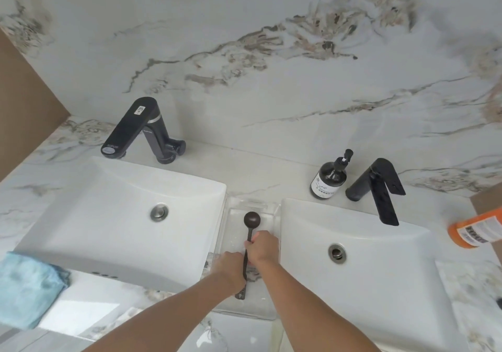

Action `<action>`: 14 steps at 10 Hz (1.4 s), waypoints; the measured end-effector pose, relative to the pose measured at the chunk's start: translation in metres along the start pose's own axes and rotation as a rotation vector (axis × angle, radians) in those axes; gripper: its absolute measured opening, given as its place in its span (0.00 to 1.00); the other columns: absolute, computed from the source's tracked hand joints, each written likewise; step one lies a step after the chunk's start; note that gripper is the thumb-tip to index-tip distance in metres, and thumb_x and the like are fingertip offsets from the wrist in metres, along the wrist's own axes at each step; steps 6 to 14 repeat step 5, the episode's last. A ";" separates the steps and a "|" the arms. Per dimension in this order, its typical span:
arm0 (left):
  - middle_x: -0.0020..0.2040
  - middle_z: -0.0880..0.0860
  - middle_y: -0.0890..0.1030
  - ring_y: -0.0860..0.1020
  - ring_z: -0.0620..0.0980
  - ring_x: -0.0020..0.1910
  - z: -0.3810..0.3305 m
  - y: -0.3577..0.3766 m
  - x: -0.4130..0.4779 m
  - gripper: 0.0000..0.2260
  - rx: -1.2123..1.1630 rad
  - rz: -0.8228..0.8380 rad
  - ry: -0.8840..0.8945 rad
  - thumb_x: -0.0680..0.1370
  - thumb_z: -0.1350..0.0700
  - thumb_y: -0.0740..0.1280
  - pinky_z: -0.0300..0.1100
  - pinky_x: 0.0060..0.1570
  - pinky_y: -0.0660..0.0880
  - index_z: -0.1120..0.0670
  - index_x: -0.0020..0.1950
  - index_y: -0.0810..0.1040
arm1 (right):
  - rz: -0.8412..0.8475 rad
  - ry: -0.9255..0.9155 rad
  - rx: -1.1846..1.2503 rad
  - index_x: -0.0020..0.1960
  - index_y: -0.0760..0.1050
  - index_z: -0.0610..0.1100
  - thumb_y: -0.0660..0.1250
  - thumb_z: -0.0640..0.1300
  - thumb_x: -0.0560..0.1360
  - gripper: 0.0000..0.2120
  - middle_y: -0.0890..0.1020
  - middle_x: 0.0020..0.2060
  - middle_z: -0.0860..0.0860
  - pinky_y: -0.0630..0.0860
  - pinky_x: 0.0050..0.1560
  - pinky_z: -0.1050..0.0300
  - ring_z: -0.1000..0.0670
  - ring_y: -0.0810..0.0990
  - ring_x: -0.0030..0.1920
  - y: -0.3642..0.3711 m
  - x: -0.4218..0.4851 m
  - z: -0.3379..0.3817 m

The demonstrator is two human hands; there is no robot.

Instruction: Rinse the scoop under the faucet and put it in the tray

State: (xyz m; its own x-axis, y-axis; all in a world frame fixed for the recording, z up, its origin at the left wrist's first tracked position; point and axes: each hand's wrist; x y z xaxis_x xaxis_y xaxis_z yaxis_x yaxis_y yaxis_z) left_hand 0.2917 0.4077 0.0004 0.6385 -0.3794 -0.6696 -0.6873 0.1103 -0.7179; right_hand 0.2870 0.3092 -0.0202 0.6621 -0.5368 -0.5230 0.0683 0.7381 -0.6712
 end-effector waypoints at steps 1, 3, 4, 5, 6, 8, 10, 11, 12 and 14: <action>0.42 0.55 0.80 0.82 0.58 0.56 0.000 0.000 0.001 0.11 0.015 0.029 0.011 0.77 0.59 0.64 0.46 0.53 0.79 0.59 0.59 0.76 | -0.020 -0.012 -0.004 0.47 0.78 0.40 0.69 0.45 0.75 0.07 0.84 0.45 0.45 0.74 0.44 0.59 0.45 0.82 0.48 0.001 -0.002 0.000; 0.31 0.52 0.73 0.85 0.54 0.47 0.000 -0.014 -0.001 0.05 0.085 0.135 0.019 0.74 0.64 0.68 0.42 0.38 0.81 0.58 0.47 0.74 | 0.042 -0.004 0.015 0.52 0.79 0.39 0.67 0.44 0.76 0.10 0.84 0.51 0.44 0.73 0.46 0.61 0.45 0.82 0.53 -0.013 -0.014 0.004; 0.36 0.53 0.76 0.85 0.53 0.37 -0.004 -0.027 -0.006 0.07 0.027 0.224 0.031 0.75 0.62 0.66 0.40 0.34 0.81 0.55 0.40 0.69 | 0.050 -0.016 0.026 0.55 0.79 0.38 0.65 0.42 0.76 0.11 0.83 0.54 0.43 0.78 0.52 0.57 0.43 0.82 0.55 -0.027 -0.026 0.003; 0.38 0.54 0.77 0.82 0.54 0.32 -0.009 -0.044 -0.012 0.07 -0.010 0.191 0.061 0.75 0.58 0.68 0.45 0.42 0.84 0.56 0.40 0.71 | 0.065 -0.068 0.043 0.51 0.81 0.38 0.62 0.39 0.75 0.11 0.84 0.50 0.42 0.81 0.50 0.53 0.43 0.83 0.49 -0.043 -0.043 -0.001; 0.38 0.54 0.77 0.82 0.54 0.32 -0.009 -0.044 -0.012 0.07 -0.010 0.191 0.061 0.75 0.58 0.68 0.45 0.42 0.84 0.56 0.40 0.71 | 0.065 -0.068 0.043 0.51 0.81 0.38 0.62 0.39 0.75 0.11 0.84 0.50 0.42 0.81 0.50 0.53 0.43 0.83 0.49 -0.043 -0.043 -0.001; 0.38 0.54 0.77 0.82 0.54 0.32 -0.009 -0.044 -0.012 0.07 -0.010 0.191 0.061 0.75 0.58 0.68 0.45 0.42 0.84 0.56 0.40 0.71 | 0.065 -0.068 0.043 0.51 0.81 0.38 0.62 0.39 0.75 0.11 0.84 0.50 0.42 0.81 0.50 0.53 0.43 0.83 0.49 -0.043 -0.043 -0.001; 0.38 0.54 0.77 0.82 0.54 0.32 -0.009 -0.044 -0.012 0.07 -0.010 0.191 0.061 0.75 0.58 0.68 0.45 0.42 0.84 0.56 0.40 0.71 | 0.065 -0.068 0.043 0.51 0.81 0.38 0.62 0.39 0.75 0.11 0.84 0.50 0.42 0.81 0.50 0.53 0.43 0.83 0.49 -0.043 -0.043 -0.001; 0.38 0.54 0.77 0.82 0.54 0.32 -0.009 -0.044 -0.012 0.07 -0.010 0.191 0.061 0.75 0.58 0.68 0.45 0.42 0.84 0.56 0.40 0.71 | 0.065 -0.068 0.043 0.51 0.81 0.38 0.62 0.39 0.75 0.11 0.84 0.50 0.42 0.81 0.50 0.53 0.43 0.83 0.49 -0.043 -0.043 -0.001; 0.38 0.54 0.77 0.82 0.54 0.32 -0.009 -0.044 -0.012 0.07 -0.010 0.191 0.061 0.75 0.58 0.68 0.45 0.42 0.84 0.56 0.40 0.71 | 0.065 -0.068 0.043 0.51 0.81 0.38 0.62 0.39 0.75 0.11 0.84 0.50 0.42 0.81 0.50 0.53 0.43 0.83 0.49 -0.043 -0.043 -0.001; 0.38 0.54 0.77 0.82 0.54 0.32 -0.009 -0.044 -0.012 0.07 -0.010 0.191 0.061 0.75 0.58 0.68 0.45 0.42 0.84 0.56 0.40 0.71 | 0.065 -0.068 0.043 0.51 0.81 0.38 0.62 0.39 0.75 0.11 0.84 0.50 0.42 0.81 0.50 0.53 0.43 0.83 0.49 -0.043 -0.043 -0.001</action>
Point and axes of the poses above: each hand's wrist, its own x-axis towards the middle knuckle, its own y-axis out of the palm, z = x × y
